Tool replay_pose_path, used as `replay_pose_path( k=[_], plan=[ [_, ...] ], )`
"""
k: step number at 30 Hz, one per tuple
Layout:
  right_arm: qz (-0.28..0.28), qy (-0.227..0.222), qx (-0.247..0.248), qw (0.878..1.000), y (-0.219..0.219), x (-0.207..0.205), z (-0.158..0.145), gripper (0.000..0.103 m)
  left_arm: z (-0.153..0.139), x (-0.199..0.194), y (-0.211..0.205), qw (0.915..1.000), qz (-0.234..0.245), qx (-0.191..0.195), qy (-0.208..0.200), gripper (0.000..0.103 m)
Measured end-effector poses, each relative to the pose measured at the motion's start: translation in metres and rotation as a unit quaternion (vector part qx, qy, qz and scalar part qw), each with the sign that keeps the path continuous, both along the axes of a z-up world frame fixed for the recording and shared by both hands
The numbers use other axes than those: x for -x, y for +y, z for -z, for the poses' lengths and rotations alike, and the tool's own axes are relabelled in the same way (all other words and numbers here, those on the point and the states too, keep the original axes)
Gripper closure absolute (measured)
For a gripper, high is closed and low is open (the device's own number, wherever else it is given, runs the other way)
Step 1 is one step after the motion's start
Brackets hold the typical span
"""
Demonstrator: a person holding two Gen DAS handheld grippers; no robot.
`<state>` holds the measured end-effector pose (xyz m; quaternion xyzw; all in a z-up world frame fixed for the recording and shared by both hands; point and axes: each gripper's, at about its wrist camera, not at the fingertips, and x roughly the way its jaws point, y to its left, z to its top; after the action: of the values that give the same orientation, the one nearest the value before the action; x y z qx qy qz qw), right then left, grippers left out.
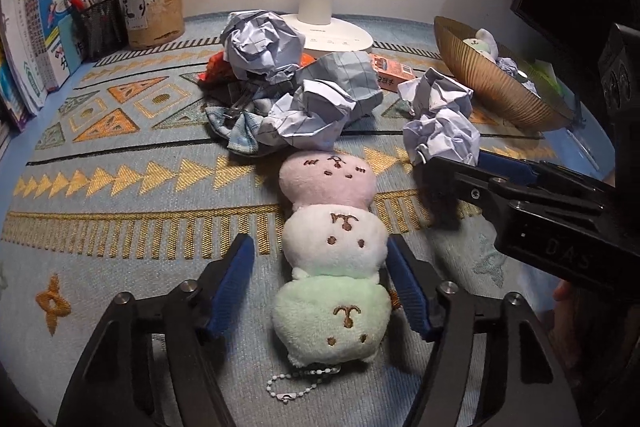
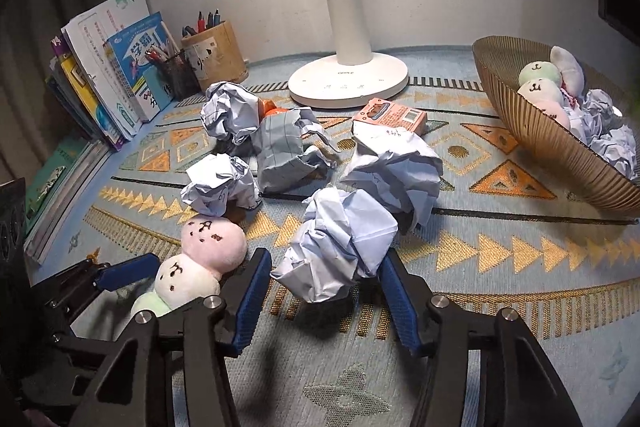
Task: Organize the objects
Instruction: 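Grasp another stacked plush with the left gripper while the right grasps a paper ball, then carry both items over the amber bowl and open both grippers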
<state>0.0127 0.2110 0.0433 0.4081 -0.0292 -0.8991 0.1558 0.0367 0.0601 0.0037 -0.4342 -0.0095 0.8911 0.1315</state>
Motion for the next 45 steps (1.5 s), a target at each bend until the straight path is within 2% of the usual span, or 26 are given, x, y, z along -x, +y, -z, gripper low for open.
replay_pose_path(
  k=[1, 2, 5, 8, 12, 16, 21, 29, 37, 41, 45],
  plan=[
    [-0.002, 0.001, 0.001, 1.0, 0.0, -0.001, 0.0, 0.051, 0.0, -0.001, 0.002, 1.0, 0.007, 0.003, 0.003, 0.048],
    [-0.003, 0.001, 0.002, 1.0, 0.0, -0.001, 0.0, 0.052, 0.0, -0.003, 0.005, 0.9999, 0.016, 0.003, 0.004, 0.057],
    [-0.006, 0.006, 0.014, 1.0, 0.002, -0.003, -0.002, 0.053, -0.002, -0.006, 0.01, 0.9996, 0.019, 0.016, 0.012, 0.058],
    [-0.009, 0.024, 0.039, 0.999, 0.009, -0.01, -0.008, 0.053, -0.003, -0.006, 0.007, 0.9998, 0.015, 0.005, 0.012, 0.058],
    [-0.002, 0.036, 0.048, 0.998, 0.016, -0.02, -0.014, 0.053, -0.009, -0.012, -0.004, 0.9991, 0.022, -0.034, 0.014, 0.058],
    [0.0, 0.048, 0.016, 0.999, 0.017, -0.039, -0.019, 0.053, -0.023, -0.018, -0.018, 0.9955, 0.038, -0.085, 0.017, 0.058],
    [-0.003, 0.084, 0.015, 0.996, 0.03, -0.06, -0.052, 0.053, -0.061, -0.028, -0.015, 0.9917, 0.05, -0.104, 0.057, 0.058],
    [0.025, 0.171, 0.005, 0.985, 0.066, -0.077, -0.126, 0.053, -0.126, -0.021, 0.021, 0.983, 0.082, -0.102, 0.129, 0.058],
    [0.112, 0.249, 0.032, 0.962, 0.139, -0.071, -0.195, 0.052, -0.186, 0.019, 0.078, 0.9671, 0.109, -0.13, 0.19, 0.058],
    [0.158, 0.259, 0.052, 0.952, 0.176, -0.054, -0.208, 0.052, -0.198, 0.047, 0.109, 0.9609, 0.118, -0.141, 0.207, 0.058],
    [0.188, 0.245, 0.067, 0.949, 0.203, -0.028, -0.201, 0.052, -0.194, 0.078, 0.14, 0.9585, 0.125, -0.151, 0.207, 0.058]
  ],
)
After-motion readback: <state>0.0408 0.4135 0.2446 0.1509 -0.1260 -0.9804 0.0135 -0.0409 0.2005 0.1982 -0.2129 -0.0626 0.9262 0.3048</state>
